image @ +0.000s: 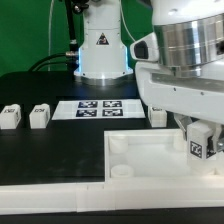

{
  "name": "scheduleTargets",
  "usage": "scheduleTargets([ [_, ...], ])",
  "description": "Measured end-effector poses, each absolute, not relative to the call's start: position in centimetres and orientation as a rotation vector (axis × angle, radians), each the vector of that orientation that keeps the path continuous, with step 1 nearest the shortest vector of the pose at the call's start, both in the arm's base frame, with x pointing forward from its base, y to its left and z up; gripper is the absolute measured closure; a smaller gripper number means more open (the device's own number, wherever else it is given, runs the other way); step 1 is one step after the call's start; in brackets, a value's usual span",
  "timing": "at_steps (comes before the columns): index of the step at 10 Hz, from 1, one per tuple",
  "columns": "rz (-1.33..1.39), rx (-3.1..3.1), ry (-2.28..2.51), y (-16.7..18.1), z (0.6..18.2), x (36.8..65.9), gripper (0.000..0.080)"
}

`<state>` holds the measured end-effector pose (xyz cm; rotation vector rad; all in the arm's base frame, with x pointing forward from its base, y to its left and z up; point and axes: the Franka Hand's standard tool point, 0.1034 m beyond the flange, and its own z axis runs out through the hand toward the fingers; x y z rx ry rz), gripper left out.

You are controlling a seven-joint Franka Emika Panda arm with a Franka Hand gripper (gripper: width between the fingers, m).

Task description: Assemble one leg

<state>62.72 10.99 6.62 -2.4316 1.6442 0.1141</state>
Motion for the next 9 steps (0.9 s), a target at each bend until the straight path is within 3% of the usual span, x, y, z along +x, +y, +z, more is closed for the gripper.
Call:
scheduleTargets([
  [1, 0.151, -2.283, 1.829, 10.96, 6.63, 62.74, 0.0503],
  [4, 0.145, -2.327, 1.77, 11.18, 6.58, 62.65, 0.0499],
  [5, 0.136, -2.375, 1.706, 11.31, 6.57, 62.6, 0.0274],
  [6, 0.123, -2.483, 1.539, 11.61, 6.57, 62.47, 0.0274],
  [7, 0.1, -2.632, 1.285, 11.68, 6.72, 62.44, 0.0176],
  [9, 0.038, -2.825, 0.835, 11.53, 6.81, 62.53, 0.0158],
])
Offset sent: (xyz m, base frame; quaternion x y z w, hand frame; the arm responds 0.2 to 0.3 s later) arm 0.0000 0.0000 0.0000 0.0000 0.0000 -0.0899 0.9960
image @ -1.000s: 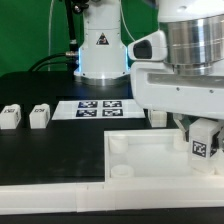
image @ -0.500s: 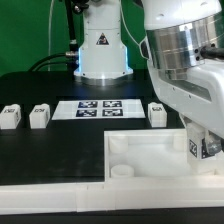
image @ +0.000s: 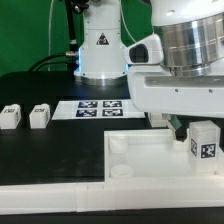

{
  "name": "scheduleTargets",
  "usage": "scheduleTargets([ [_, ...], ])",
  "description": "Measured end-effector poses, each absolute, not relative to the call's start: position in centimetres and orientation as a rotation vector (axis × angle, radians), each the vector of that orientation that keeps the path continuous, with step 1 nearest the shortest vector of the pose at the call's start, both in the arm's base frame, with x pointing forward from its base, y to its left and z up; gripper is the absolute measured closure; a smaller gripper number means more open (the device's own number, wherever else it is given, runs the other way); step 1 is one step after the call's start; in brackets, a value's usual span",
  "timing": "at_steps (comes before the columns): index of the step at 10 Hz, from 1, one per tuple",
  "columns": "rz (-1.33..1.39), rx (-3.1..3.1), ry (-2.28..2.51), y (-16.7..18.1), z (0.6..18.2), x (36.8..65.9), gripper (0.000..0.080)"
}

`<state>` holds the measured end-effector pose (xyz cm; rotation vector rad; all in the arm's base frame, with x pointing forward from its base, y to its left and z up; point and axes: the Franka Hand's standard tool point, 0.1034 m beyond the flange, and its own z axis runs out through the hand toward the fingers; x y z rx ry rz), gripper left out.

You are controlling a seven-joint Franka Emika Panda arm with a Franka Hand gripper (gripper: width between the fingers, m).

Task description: Assemble one leg

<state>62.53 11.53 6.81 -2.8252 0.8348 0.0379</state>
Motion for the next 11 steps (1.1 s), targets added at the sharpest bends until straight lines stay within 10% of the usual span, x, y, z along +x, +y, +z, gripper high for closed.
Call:
scheduleTargets([
  [6, -0.087, -3.006, -0.139, 11.03, 7.15, 63.22, 0.015],
  [8, -0.077, -3.004, 0.007, 11.05, 7.13, 63.22, 0.0265],
  [9, -0.066, -2.997, 0.165, 11.11, 7.13, 63.2, 0.045],
  [11, -0.046, -2.967, 0.443, 10.86, 7.03, 63.22, 0.0509],
])
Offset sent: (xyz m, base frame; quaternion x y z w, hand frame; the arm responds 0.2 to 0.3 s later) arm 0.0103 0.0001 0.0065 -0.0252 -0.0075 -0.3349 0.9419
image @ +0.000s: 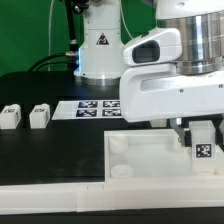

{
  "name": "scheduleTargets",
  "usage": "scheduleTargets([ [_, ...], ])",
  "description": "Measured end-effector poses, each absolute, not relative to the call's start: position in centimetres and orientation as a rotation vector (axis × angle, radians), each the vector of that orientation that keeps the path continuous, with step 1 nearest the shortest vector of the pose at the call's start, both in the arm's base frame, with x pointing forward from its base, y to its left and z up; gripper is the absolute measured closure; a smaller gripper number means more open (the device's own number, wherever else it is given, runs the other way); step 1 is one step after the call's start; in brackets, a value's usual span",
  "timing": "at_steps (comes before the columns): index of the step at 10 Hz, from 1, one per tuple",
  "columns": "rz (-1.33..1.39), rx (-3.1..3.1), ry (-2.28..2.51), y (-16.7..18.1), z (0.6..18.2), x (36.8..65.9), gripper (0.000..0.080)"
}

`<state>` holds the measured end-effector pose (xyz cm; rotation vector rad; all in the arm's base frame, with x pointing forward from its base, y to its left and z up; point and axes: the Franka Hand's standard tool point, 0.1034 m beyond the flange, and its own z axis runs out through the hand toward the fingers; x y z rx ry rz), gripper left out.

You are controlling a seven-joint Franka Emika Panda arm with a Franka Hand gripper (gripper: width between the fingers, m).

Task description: Assemble one leg

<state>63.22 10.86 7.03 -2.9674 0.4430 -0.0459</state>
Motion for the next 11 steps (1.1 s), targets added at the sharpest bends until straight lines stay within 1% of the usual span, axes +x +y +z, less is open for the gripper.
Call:
scheduleTargets([
  [2, -0.009, -2.847, 0.94, 10.54, 6.96, 63.23, 0.0508],
  [4, 0.048, -2.593, 1.491, 10.17, 6.89, 63.02, 0.0508],
  [6, 0.142, -2.304, 1.87, 9.99, 6.86, 62.82, 0.0508],
  [7, 0.17, -2.178, 2.014, 9.98, 6.85, 62.75, 0.0508],
  [8, 0.177, -2.14, 2.059, 9.98, 6.84, 62.71, 0.0508],
  [10, 0.175, -2.166, 2.03, 9.98, 6.76, 62.69, 0.0507],
  [11, 0.17, -2.199, 1.991, 9.99, 6.75, 62.69, 0.0317],
])
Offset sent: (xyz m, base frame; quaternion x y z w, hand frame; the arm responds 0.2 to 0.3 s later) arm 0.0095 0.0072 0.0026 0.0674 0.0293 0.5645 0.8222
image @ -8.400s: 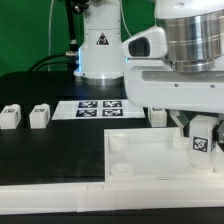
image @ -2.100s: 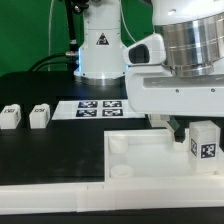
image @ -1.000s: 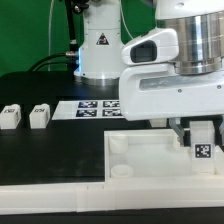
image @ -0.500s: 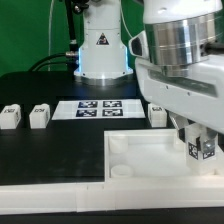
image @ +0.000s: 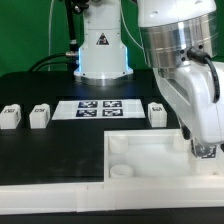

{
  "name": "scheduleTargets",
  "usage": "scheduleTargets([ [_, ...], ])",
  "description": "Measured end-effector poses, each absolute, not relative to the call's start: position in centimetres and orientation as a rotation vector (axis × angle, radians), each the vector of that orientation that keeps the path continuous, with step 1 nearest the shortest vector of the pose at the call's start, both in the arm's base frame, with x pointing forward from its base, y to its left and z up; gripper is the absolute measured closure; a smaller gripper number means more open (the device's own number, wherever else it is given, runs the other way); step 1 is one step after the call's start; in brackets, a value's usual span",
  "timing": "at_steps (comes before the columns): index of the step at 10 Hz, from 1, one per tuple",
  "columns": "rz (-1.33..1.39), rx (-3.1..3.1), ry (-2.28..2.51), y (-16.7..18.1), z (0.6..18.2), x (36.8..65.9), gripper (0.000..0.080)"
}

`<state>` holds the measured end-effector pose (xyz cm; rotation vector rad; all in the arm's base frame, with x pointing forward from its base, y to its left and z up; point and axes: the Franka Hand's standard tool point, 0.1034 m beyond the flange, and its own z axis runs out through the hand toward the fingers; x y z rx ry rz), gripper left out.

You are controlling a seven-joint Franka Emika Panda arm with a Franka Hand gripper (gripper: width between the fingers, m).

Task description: Assemble one leg

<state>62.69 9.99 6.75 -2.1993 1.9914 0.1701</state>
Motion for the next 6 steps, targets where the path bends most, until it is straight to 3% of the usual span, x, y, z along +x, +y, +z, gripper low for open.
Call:
scheduleTargets([
  [1, 0.156, -2.272, 1.92, 10.3, 6.7, 62.6, 0.0188],
  [6, 0.084, -2.792, 1.053, 11.7, 6.6, 62.1, 0.0152],
])
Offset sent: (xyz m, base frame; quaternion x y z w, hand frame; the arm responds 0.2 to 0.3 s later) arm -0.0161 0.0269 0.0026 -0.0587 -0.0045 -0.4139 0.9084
